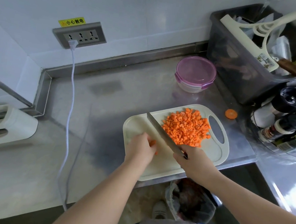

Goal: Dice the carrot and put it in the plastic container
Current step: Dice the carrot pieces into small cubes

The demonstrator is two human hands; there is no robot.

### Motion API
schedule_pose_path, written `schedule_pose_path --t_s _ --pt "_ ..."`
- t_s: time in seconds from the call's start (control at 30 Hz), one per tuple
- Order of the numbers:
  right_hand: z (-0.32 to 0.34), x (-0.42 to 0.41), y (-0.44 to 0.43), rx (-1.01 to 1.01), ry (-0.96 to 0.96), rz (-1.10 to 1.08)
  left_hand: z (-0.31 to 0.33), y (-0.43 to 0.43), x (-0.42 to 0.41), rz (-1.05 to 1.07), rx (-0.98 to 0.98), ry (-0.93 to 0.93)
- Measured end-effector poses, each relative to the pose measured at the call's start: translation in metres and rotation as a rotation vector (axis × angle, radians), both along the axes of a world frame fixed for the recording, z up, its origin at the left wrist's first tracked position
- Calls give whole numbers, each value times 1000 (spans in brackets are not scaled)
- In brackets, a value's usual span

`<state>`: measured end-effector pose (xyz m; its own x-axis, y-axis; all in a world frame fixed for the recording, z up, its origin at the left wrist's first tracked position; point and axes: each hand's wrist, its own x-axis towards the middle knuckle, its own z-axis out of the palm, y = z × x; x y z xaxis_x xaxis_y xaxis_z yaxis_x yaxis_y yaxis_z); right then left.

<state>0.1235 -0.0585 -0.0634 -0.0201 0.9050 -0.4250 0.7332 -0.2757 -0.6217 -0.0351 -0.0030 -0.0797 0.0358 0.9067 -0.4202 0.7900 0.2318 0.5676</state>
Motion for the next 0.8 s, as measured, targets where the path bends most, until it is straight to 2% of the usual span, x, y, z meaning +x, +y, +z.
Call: schedule_pose_path --t_s 0.13,0.43,0.8 --pt "-2 -10 -7 1 25 2 4 -7 -1 142 14 -104" --pt "-6 -17 -9 15 -10 60 4 -6 13 323 -6 -226" --pt "-14 -17 -5 20 -88 118 -9 1 9 422 -161 -323"
